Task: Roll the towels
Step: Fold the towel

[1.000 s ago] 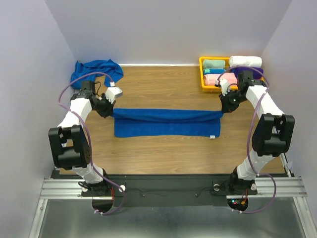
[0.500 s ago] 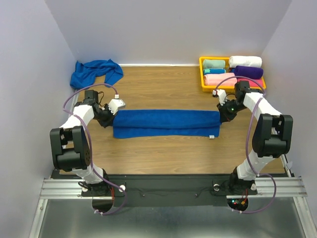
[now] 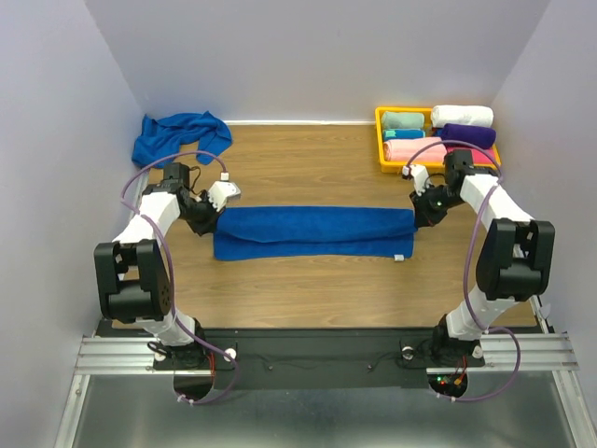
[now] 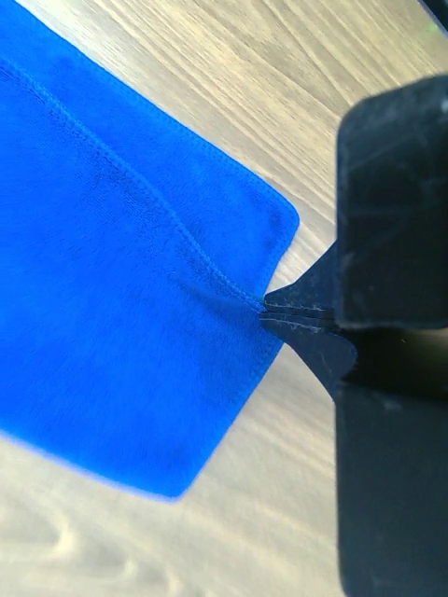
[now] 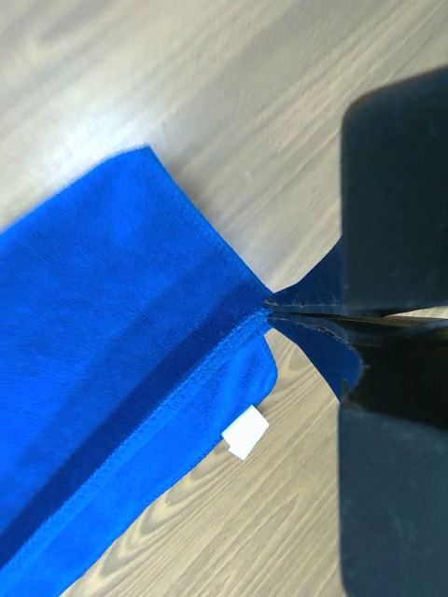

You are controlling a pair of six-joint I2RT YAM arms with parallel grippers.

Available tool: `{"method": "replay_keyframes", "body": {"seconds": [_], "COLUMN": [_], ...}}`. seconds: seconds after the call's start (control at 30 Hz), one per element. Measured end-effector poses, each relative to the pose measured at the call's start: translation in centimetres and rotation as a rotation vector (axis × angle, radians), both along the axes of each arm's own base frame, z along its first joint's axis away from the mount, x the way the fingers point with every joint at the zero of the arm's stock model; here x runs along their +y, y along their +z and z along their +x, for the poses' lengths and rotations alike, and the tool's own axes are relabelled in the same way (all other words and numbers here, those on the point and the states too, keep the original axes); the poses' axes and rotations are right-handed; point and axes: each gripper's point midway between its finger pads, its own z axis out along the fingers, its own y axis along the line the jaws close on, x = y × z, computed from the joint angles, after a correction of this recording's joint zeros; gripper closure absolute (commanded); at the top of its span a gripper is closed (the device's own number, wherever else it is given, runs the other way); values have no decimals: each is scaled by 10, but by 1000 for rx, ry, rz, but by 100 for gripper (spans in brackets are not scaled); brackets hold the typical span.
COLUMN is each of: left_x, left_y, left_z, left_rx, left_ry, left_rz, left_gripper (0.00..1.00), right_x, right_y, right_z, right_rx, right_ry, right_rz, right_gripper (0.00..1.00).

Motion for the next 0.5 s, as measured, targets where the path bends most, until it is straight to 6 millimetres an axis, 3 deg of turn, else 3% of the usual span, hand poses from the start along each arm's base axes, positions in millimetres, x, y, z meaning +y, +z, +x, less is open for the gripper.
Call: {"method": "replay_keyframes", "body": {"seconds": [0.13, 0.27, 0.37, 0.5], "left_x": [-2, -4, -4, -5], "left_y": [26, 41, 38, 16], "left_z": [6, -1, -7, -24], "left_rx": [-49, -66, -57, 6], "left_ry": [-13, -30, -37, -39], "left_rz": [-9, -13, -12, -14], "left_gripper": [100, 100, 100, 100], "right_x": [0, 0, 0, 6], "right_y": [17, 30, 34, 13], "right_z": [6, 7, 4, -16], "right_rx": [-51, -91, -104, -36], "right_ry": [-8, -10, -6, 3], "right_rz": [-2, -5, -4, 17], "right_gripper": [100, 99, 100, 99]}}
